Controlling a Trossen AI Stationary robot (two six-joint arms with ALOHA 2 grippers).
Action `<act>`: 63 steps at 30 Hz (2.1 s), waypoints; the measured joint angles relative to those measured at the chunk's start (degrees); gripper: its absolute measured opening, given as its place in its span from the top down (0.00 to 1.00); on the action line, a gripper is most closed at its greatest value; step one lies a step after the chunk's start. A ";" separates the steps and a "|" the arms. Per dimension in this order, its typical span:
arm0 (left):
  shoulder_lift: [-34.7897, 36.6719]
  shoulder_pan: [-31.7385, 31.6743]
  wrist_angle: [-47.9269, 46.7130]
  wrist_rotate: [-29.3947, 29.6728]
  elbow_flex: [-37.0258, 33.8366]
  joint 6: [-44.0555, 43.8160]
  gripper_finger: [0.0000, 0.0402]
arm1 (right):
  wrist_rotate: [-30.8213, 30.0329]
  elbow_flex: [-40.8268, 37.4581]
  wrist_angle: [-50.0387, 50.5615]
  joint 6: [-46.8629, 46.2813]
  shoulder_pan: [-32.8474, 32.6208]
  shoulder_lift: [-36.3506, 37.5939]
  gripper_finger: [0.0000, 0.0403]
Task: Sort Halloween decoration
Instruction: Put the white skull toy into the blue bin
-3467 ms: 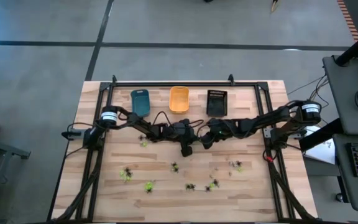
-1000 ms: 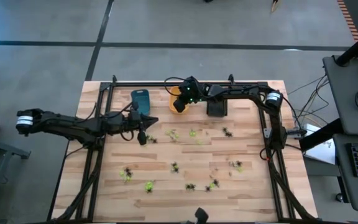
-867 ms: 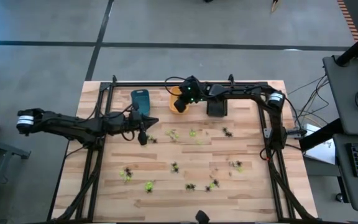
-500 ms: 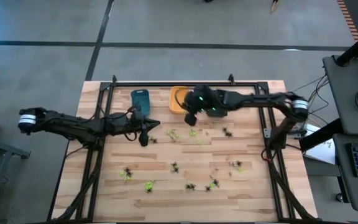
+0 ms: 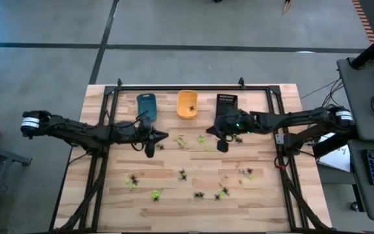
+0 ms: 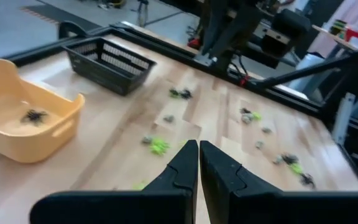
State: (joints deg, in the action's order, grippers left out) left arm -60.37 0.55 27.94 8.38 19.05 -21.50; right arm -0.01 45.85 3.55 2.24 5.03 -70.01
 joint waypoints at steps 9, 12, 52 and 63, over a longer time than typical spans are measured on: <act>-5.77 2.06 6.29 0.07 0.00 -0.44 1.00 | 1.93 -1.34 0.89 -4.64 -3.94 0.54 0.94; -8.21 2.06 8.84 0.07 0.00 -1.70 1.00 | -0.27 -1.34 2.15 -5.37 -4.41 0.45 0.94; -33.10 2.28 14.17 0.50 8.54 12.44 0.69 | -5.26 -0.36 12.44 -12.22 -4.04 0.38 0.65; -40.41 2.28 14.05 4.62 9.14 10.87 0.61 | -6.15 -3.02 10.56 -12.89 -4.80 0.76 0.61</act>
State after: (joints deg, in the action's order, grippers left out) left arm -100.78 2.83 41.99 13.00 28.19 -10.64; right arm -6.16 42.83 14.11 -10.65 0.23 -69.24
